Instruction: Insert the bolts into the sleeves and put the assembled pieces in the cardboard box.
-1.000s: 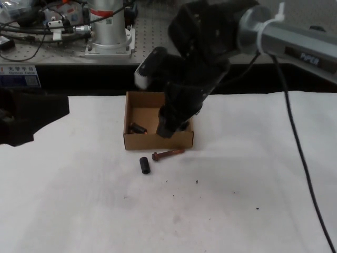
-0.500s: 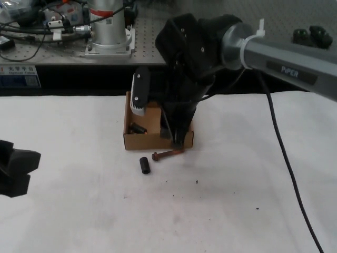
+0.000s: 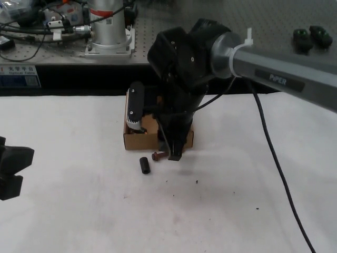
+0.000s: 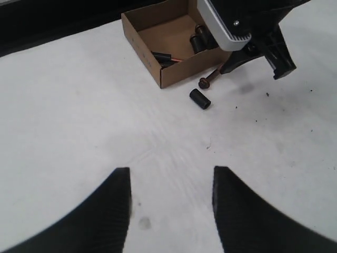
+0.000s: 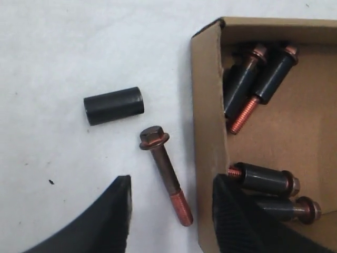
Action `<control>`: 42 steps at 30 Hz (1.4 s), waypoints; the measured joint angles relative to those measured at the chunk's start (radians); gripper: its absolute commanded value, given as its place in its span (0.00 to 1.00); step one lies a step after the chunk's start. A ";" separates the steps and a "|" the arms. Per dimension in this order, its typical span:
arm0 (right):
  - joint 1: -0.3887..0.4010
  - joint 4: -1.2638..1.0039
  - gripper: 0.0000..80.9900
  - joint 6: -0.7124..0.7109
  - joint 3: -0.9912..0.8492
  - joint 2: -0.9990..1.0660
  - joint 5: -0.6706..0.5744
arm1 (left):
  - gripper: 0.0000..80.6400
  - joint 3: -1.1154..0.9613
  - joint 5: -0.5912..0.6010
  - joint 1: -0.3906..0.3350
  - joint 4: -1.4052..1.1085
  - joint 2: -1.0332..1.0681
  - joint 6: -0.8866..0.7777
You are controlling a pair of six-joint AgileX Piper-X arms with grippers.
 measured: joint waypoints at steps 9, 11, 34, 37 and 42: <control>0.000 -0.009 0.44 0.008 0.000 0.076 0.004 | 0.44 0.000 0.000 0.000 0.012 0.000 0.000; 0.000 -0.017 0.44 0.008 0.000 0.076 0.006 | 0.44 0.000 0.000 0.000 0.019 0.000 0.000; -0.002 -0.037 0.35 0.032 -0.003 0.108 -0.029 | 0.44 0.000 0.000 0.000 0.039 0.000 0.019; -0.003 -0.024 0.26 0.031 -0.003 0.108 -0.034 | 0.44 0.000 0.000 0.000 0.042 0.000 0.019; -0.007 0.009 0.05 0.034 -0.006 0.108 -0.040 | 0.44 0.000 0.000 0.000 0.045 0.000 0.019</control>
